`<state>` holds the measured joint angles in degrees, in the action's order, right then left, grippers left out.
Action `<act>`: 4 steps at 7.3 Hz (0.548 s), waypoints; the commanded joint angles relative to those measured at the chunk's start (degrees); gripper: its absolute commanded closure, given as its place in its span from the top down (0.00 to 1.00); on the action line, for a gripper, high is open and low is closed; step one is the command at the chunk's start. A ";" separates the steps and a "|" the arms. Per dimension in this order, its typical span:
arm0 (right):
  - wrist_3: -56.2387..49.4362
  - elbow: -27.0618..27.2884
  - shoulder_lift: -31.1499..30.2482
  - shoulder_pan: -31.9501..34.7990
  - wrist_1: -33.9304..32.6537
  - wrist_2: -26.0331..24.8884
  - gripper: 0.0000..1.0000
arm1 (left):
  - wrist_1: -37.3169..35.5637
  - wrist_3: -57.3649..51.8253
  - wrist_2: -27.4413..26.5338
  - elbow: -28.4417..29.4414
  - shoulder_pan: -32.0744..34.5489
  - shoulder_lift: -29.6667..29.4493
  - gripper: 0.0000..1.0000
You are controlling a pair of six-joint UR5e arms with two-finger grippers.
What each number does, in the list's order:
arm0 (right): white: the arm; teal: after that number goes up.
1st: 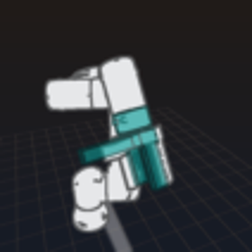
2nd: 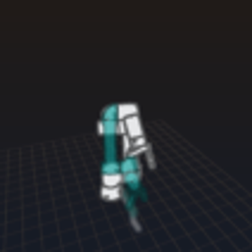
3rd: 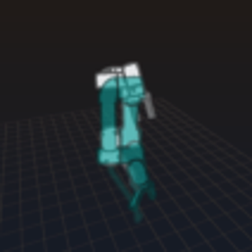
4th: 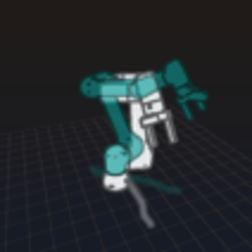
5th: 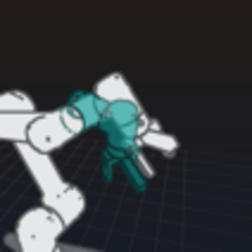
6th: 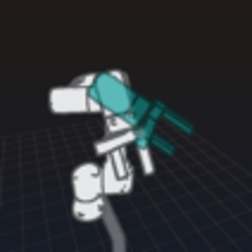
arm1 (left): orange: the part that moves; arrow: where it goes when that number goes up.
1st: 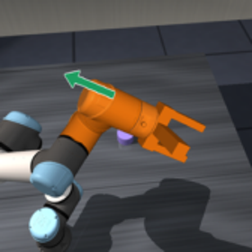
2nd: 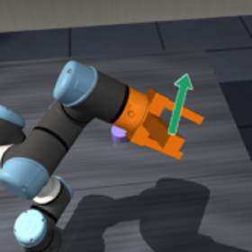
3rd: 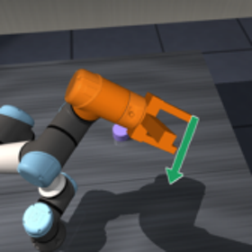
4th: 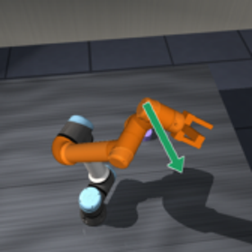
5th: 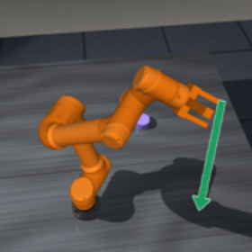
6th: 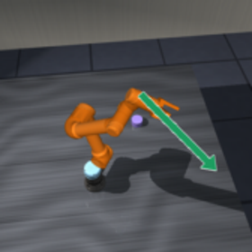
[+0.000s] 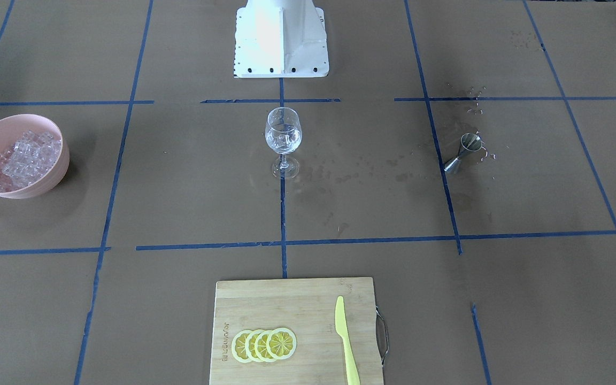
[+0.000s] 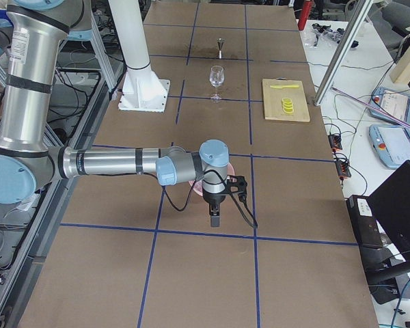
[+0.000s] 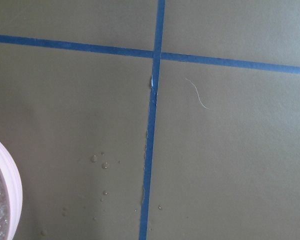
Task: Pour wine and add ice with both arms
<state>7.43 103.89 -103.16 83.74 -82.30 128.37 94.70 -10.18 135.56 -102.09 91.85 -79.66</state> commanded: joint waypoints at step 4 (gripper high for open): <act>-1.63 2.19 1.74 2.48 -8.76 0.13 1.00 | -0.22 0.07 -0.47 -0.04 0.00 0.12 1.00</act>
<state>5.66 106.14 -101.47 86.21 -90.85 128.86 94.50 -10.10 135.13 -102.04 91.85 -79.54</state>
